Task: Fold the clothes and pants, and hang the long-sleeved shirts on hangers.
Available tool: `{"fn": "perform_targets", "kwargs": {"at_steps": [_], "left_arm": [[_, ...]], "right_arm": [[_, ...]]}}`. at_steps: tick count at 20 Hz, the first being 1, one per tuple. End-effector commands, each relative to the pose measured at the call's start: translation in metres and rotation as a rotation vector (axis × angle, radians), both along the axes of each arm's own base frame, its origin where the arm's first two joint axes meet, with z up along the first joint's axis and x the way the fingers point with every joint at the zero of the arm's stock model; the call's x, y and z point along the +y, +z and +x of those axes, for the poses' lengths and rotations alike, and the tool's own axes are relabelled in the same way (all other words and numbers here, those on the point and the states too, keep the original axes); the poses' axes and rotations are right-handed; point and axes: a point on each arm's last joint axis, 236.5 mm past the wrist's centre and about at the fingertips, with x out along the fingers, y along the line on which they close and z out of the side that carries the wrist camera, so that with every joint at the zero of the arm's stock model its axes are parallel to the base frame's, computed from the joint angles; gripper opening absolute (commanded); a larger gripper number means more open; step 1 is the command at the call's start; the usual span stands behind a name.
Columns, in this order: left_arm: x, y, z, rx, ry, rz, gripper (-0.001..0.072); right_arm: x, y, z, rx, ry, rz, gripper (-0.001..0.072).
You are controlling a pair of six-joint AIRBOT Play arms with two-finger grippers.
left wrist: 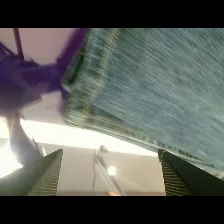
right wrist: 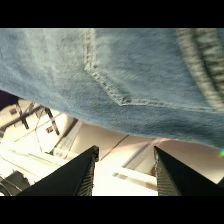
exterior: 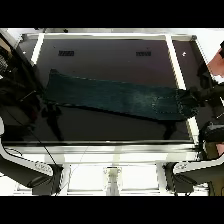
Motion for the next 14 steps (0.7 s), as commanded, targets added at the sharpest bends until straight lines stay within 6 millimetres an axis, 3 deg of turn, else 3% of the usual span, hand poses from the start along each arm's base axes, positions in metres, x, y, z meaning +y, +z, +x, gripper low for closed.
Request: {"fn": "perform_targets", "kwargs": {"at_steps": [1,5,10,13,14], "left_arm": [[0.018,-0.006,0.003,-0.045,0.027,-0.026,0.0689],[0.005,-0.005,0.031,-0.171,0.072,-0.211,0.0688],[-0.001,-0.037,0.034,-0.125,0.074,-0.231,0.0676],[-0.009,-0.041,0.032,-0.106,0.058,-0.246,0.0618],[-0.014,-0.041,0.030,-0.098,0.045,-0.255,0.0562]], "right_arm": [[0.028,-0.001,0.000,0.033,0.035,0.003,0.0400],[0.045,-0.010,0.007,0.042,0.071,-0.060,0.0401],[0.050,-0.012,0.007,0.063,0.066,-0.069,0.0401],[0.050,-0.012,0.008,0.061,0.065,-0.072,0.0401],[0.048,-0.013,0.007,0.063,0.066,-0.081,0.0401]]}}
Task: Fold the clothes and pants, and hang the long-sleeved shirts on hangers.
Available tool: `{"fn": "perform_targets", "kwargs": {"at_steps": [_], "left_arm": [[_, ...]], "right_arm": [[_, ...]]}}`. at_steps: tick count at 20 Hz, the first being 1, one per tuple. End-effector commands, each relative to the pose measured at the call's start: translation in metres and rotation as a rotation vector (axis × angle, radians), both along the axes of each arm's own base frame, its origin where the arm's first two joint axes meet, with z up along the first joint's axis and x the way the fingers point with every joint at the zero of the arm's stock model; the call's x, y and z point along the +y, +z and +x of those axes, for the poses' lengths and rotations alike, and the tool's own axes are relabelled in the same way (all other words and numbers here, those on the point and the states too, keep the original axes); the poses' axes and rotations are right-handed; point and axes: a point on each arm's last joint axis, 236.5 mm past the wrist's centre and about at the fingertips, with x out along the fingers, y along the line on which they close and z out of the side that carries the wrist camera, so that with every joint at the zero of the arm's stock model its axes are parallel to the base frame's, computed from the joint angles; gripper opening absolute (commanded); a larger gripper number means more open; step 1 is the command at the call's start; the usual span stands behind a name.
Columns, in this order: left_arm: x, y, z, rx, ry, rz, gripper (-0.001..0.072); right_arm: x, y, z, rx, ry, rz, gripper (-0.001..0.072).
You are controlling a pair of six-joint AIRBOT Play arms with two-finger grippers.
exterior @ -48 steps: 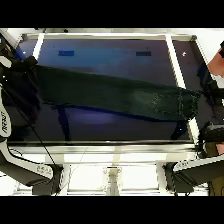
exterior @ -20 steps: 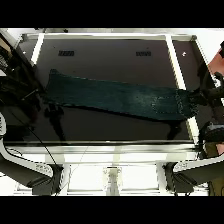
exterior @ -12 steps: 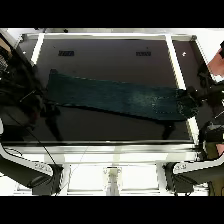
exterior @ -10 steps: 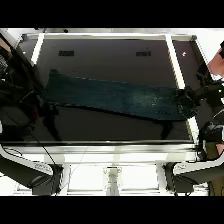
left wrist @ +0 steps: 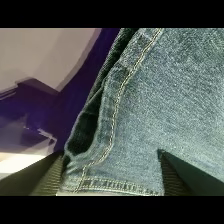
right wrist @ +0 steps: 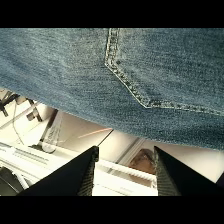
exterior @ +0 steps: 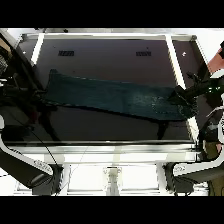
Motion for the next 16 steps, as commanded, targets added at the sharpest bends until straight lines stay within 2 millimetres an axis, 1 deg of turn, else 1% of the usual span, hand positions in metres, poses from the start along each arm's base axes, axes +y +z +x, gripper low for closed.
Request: {"fn": "perform_targets", "kwargs": {"at_steps": [1,3,7,8,9,11,12,14,16], "left_arm": [[-0.015,-0.003,-0.004,0.022,-0.035,-0.037,0.0533],[-0.023,-0.003,-0.009,0.041,-0.065,-0.053,0.0525],[-0.036,-0.004,-0.011,0.057,-0.103,-0.053,0.0516],[-0.038,-0.006,-0.012,0.065,-0.116,-0.039,0.0468],[-0.037,-0.011,-0.014,0.083,-0.123,-0.011,0.0452],[-0.027,-0.020,-0.020,0.128,-0.112,0.040,0.0452],[-0.023,-0.020,-0.023,0.135,-0.112,0.054,0.0459],[-0.010,-0.014,-0.026,0.128,-0.087,0.056,0.0501],[0.006,-0.005,-0.029,0.112,-0.053,0.065,0.0501]], "right_arm": [[-0.002,-0.003,0.000,0.006,-0.001,-0.021,0.0401],[-0.003,-0.003,0.001,0.001,-0.005,-0.026,0.0401],[-0.006,-0.004,0.006,-0.016,-0.015,-0.036,0.0401],[-0.006,-0.005,0.006,-0.015,-0.015,-0.037,0.0401],[-0.006,-0.005,0.005,-0.013,-0.014,-0.039,0.0401],[-0.006,-0.005,0.004,-0.008,-0.010,-0.038,0.0401],[-0.006,-0.005,0.003,-0.006,-0.009,-0.038,0.0401],[-0.008,-0.006,0.002,-0.003,-0.007,-0.049,0.0401],[-0.009,-0.006,0.002,-0.002,-0.007,-0.051,0.0401]]}}
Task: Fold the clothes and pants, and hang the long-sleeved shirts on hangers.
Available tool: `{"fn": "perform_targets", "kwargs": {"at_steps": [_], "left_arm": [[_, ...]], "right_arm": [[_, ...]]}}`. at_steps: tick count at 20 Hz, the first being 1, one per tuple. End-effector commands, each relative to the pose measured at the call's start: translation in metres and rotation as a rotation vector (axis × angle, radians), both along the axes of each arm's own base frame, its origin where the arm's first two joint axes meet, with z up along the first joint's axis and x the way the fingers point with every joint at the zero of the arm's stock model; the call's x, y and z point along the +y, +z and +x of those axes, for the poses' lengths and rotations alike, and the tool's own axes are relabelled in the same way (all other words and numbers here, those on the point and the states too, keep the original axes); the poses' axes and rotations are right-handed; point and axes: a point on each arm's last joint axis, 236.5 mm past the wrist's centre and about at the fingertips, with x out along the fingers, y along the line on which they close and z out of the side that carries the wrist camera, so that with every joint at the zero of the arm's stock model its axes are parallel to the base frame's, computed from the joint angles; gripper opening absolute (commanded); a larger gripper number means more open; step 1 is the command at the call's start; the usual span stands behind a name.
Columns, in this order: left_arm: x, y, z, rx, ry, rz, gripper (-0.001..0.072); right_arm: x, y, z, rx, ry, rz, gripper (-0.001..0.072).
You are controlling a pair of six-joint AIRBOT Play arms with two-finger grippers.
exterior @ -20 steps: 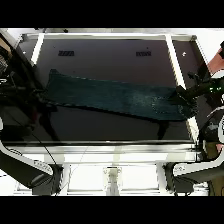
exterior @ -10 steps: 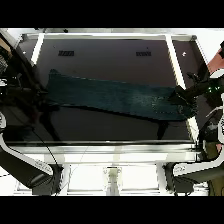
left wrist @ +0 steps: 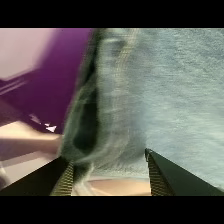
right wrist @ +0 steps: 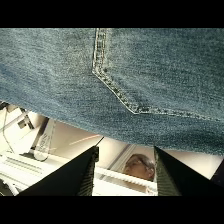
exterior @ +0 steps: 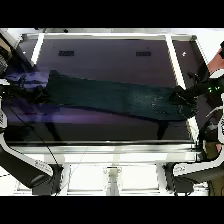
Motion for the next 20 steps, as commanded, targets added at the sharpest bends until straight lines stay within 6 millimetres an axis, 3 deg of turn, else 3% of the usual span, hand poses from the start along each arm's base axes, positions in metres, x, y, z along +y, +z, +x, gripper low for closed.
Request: {"fn": "perform_targets", "kwargs": {"at_steps": [1,4,6,14,20], "left_arm": [[0.026,0.011,-0.007,-0.015,0.046,0.032,0.0501],[0.042,0.017,-0.013,-0.021,0.080,0.035,0.0502],[0.042,0.015,-0.013,-0.017,0.079,0.032,0.0573],[0.017,-0.010,-0.003,0.011,0.034,0.018,0.0574],[0.000,-0.007,0.018,-0.042,0.030,0.024,0.0574]], "right_arm": [[-0.001,-0.001,-0.001,0.004,0.003,-0.006,0.0401],[-0.001,-0.001,-0.001,0.004,0.002,-0.006,0.0401],[-0.001,-0.001,-0.001,0.008,-0.005,-0.006,0.0401],[0.000,0.000,-0.001,0.010,-0.011,-0.002,0.0401],[0.000,0.000,-0.001,0.010,-0.011,-0.002,0.0401]]}}
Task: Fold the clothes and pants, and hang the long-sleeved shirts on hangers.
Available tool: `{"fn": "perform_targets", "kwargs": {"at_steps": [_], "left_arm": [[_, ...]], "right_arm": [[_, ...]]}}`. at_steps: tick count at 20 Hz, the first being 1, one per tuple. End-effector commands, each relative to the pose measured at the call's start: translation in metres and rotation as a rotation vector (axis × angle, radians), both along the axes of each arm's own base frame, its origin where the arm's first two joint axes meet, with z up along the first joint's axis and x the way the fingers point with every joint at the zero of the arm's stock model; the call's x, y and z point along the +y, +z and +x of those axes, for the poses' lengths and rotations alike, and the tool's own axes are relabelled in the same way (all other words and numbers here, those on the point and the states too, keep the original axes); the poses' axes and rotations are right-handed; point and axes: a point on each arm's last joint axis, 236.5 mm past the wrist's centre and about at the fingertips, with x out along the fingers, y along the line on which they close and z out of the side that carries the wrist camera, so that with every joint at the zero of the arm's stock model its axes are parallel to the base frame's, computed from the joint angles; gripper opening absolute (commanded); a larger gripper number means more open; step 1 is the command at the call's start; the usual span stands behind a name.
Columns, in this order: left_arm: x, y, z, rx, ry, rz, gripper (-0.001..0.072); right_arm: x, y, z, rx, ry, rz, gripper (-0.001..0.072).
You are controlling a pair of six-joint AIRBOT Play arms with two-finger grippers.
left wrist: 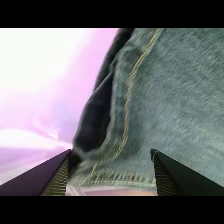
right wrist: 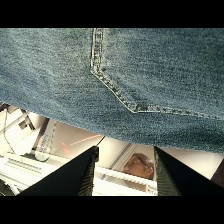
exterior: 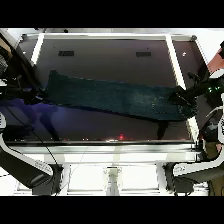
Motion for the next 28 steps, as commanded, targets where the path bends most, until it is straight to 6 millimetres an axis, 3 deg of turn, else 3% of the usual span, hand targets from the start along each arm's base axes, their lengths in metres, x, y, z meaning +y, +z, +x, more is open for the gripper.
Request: {"fn": "perform_targets", "kwargs": {"at_steps": [1,3,5,7,8,10,13,17,20,22,24,28], "left_arm": [[-0.009,-0.001,0.010,-0.023,-0.004,0.007,0.0570],[-0.014,-0.001,0.013,-0.027,-0.014,0.009,0.0552],[-0.018,0.000,0.016,-0.035,-0.017,0.011,0.0381],[-0.022,0.000,0.022,-0.050,-0.018,0.017,0.0083],[-0.023,0.001,0.022,-0.051,-0.021,0.018,0.0027],[-0.019,0.004,0.014,-0.032,-0.037,0.027,0.0026],[0.023,0.024,-0.021,0.031,-0.074,0.174,0.0026],[0.089,0.088,-0.076,0.061,-0.022,0.361,0.0026],[0.112,0.123,-0.109,0.062,0.037,0.393,0.0026],[0.111,0.141,-0.118,0.046,0.048,0.406,0.0026],[0.092,0.160,-0.110,-0.019,-0.005,0.401,0.0026],[0.009,0.193,-0.073,-0.165,-0.191,0.376,0.0026]], "right_arm": [[0.000,0.000,0.000,-0.001,0.000,0.000,0.0401],[0.000,0.000,0.000,-0.001,0.000,-0.001,0.0401],[0.000,0.000,0.000,-0.001,0.000,-0.001,0.0401],[0.000,0.000,0.000,-0.001,0.000,0.000,0.0401],[0.000,0.000,0.000,0.000,0.001,0.000,0.0400],[0.001,0.001,0.000,0.001,0.001,0.004,0.0400],[0.009,0.005,-0.001,0.004,0.005,0.044,0.0400],[0.022,0.014,0.000,-0.005,0.008,0.109,0.0400],[0.024,0.016,-0.001,-0.002,0.011,0.121,0.0400],[0.024,0.016,-0.001,-0.001,0.012,0.121,0.0400],[0.024,0.016,-0.001,-0.003,0.014,0.121,0.0400],[0.024,0.016,0.000,-0.006,0.012,0.119,0.0400]]}}
